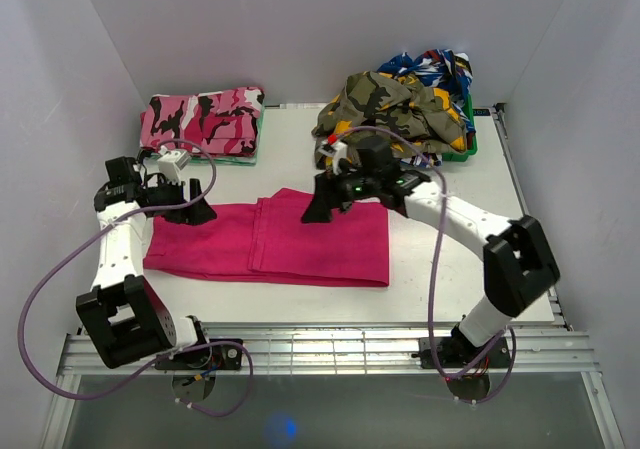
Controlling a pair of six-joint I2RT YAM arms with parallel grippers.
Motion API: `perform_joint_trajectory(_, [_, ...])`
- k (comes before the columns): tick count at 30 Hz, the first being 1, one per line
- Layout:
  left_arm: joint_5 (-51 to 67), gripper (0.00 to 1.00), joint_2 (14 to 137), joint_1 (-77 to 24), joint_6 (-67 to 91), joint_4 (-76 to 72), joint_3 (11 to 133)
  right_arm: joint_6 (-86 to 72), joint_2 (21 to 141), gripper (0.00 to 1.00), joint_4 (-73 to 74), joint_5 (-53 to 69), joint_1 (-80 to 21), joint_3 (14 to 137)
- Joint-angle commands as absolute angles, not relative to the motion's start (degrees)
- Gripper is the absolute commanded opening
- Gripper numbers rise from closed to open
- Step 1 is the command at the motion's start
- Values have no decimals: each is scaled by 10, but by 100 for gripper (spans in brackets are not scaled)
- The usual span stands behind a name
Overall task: Fold and stack the trousers
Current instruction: Fold the trousers
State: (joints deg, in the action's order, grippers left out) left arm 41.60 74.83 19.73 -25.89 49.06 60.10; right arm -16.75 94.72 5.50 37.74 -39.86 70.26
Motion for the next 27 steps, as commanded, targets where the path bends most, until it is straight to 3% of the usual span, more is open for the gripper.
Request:
perform_joint_trajectory(1, [594,84,745,166,-214,479,598,-93,898,91,122,467,-314,582])
perform_joint_trajectory(6, [542,82,745,48,-96,329,546,-28,865,93,184,484,-224,497])
perform_joint_trajectory(11, [470,76,769,30,-49,287,525,-3,838,100,272,350,-152,495])
perform_joint_trajectory(16, [347,72,795,31,-47,301,511,-30,816,84,281,271,-120,481])
perform_joint_trajectory(20, [298,72,795,31,-42,301,498,-73,832,78,271,284,-120,487])
perform_joint_trajectory(27, [516,62,788,20,-45,300,487,-68,896,73,255,317,-128,480])
